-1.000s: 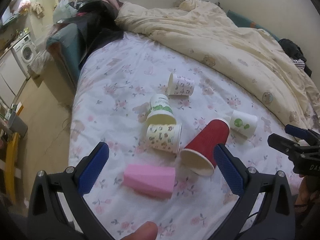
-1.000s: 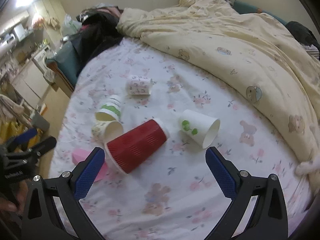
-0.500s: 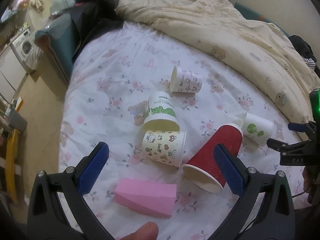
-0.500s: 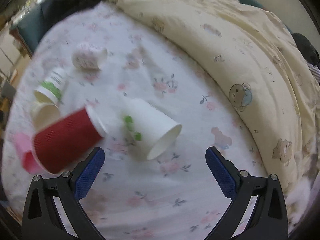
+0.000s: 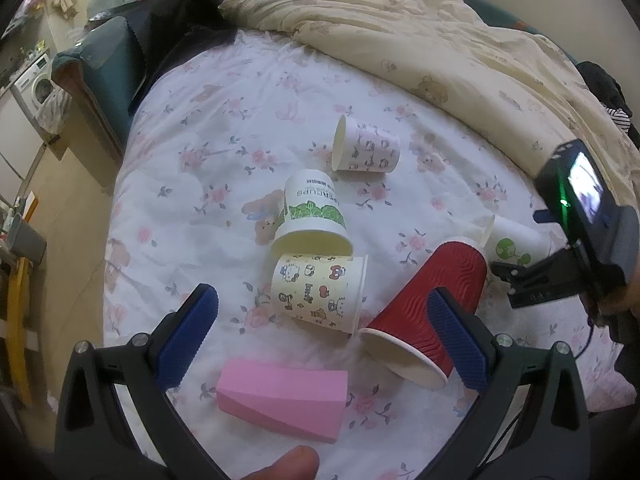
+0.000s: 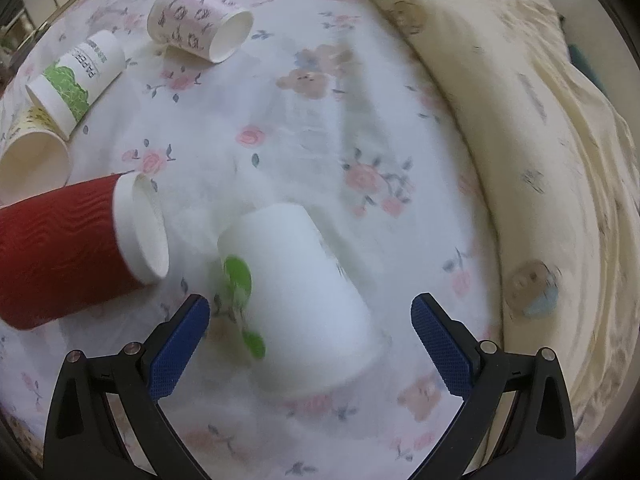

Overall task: Flip cup upside down
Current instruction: 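Move the right gripper to the white green-print cup and close on it, then lift the white cup with the right gripper and carry it toward the left gripper, then grasp the white cup with the left gripper while the right gripper releases it, then rotate the held white cup with the left gripper so its rim faces down, then lower the white cup rim-down onto the sheet and open the left gripper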

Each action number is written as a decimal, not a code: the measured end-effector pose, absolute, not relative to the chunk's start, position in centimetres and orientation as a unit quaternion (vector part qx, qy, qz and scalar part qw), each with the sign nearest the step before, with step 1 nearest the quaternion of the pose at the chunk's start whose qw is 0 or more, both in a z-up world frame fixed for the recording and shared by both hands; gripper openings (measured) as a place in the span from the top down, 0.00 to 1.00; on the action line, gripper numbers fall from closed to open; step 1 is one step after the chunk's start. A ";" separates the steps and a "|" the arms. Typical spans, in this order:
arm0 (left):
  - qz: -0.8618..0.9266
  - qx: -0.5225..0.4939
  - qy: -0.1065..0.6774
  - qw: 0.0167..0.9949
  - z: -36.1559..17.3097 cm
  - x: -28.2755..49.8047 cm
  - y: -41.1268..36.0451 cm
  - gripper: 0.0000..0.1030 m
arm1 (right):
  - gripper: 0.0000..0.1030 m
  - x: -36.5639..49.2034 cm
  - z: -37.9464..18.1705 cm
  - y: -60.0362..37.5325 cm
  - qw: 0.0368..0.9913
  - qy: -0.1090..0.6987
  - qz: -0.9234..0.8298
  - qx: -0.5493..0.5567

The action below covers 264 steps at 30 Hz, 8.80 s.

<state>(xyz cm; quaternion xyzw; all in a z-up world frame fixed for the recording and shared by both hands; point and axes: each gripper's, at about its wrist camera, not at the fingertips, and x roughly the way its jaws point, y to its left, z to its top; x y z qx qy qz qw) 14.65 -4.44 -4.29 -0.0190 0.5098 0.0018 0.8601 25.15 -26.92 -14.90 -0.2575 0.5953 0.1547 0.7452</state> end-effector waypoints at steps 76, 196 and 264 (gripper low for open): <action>0.066 -0.104 0.519 0.846 -3.9 -0.2 3.1 0.00 | 0.33 3.5 -17.1 -18.6 0.721 0.662 0.173 0.115; -0.089 -0.192 0.576 0.790 -5.5 3.4 -0.5 0.50 | 0.06 2.0 -7.5 -19.0 0.763 0.542 0.326 0.131; 0.044 -0.070 0.567 0.820 -10.5 4.9 -9.5 0.20 | 0.06 1.9 -5.2 -33.4 0.815 0.464 0.136 0.320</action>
